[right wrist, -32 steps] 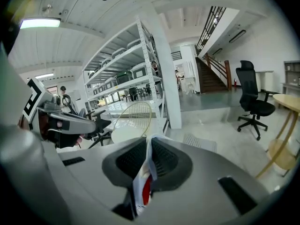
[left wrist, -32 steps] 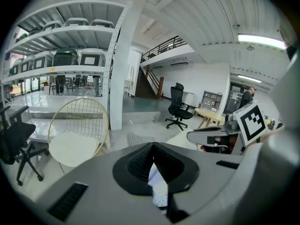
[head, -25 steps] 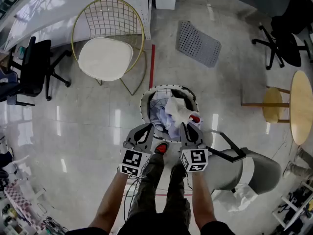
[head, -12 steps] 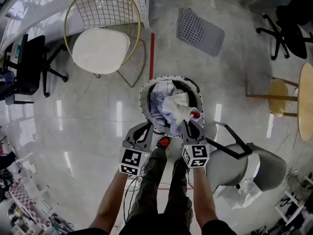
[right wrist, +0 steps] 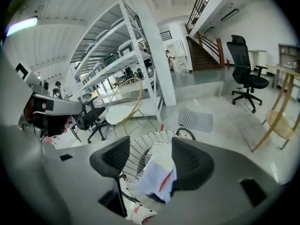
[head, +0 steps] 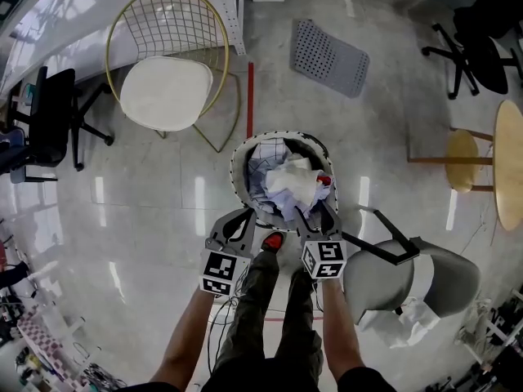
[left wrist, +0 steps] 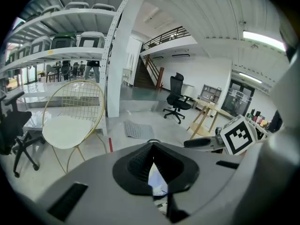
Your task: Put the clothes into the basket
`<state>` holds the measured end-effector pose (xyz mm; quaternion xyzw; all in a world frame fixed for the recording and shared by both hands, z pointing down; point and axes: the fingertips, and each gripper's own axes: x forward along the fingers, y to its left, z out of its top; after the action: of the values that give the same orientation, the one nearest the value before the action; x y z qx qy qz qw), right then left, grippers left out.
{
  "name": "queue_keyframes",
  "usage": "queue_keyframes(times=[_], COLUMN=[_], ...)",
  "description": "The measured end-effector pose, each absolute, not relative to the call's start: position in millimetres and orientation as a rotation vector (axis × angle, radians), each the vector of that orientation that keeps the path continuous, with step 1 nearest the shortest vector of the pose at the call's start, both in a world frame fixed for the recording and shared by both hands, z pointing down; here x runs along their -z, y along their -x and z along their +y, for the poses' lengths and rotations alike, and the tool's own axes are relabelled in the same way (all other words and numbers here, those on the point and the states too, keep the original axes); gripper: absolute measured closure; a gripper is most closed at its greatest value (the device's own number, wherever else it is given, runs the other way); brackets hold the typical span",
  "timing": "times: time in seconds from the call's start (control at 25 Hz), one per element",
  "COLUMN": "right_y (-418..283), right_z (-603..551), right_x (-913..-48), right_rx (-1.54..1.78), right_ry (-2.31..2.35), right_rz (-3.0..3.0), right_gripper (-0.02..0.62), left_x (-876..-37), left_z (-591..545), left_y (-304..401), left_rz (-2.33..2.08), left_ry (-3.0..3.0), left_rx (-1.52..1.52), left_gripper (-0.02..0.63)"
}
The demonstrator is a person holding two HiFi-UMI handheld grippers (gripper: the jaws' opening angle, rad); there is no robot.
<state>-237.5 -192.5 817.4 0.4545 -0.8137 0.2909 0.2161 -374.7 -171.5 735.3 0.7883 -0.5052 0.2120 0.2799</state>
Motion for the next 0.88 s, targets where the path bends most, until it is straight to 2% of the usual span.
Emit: queue_keyframes(times=[0.44, 0.76, 0.88], right_y=[222, 203, 192], right_z=[-193, -206, -210], right_x=[-785, -717, -688], right_rx=[-0.764, -0.657, -0.608], right_ry=[-1.326, -1.4, -1.434], right_rz=[-2.303, -2.371, -2.394], right_gripper=[0.316, 0.319, 0.34], left_x=[-717, -662, -637], left_z=[-167, -183, -190], left_y=[357, 332, 319], left_rz=[-1.344, -1.359, -1.355], left_ry=[-2.162, -2.273, -2.329], left_rx=[-0.566, -0.542, -0.536], left_gripper=[0.6, 0.6, 0.6])
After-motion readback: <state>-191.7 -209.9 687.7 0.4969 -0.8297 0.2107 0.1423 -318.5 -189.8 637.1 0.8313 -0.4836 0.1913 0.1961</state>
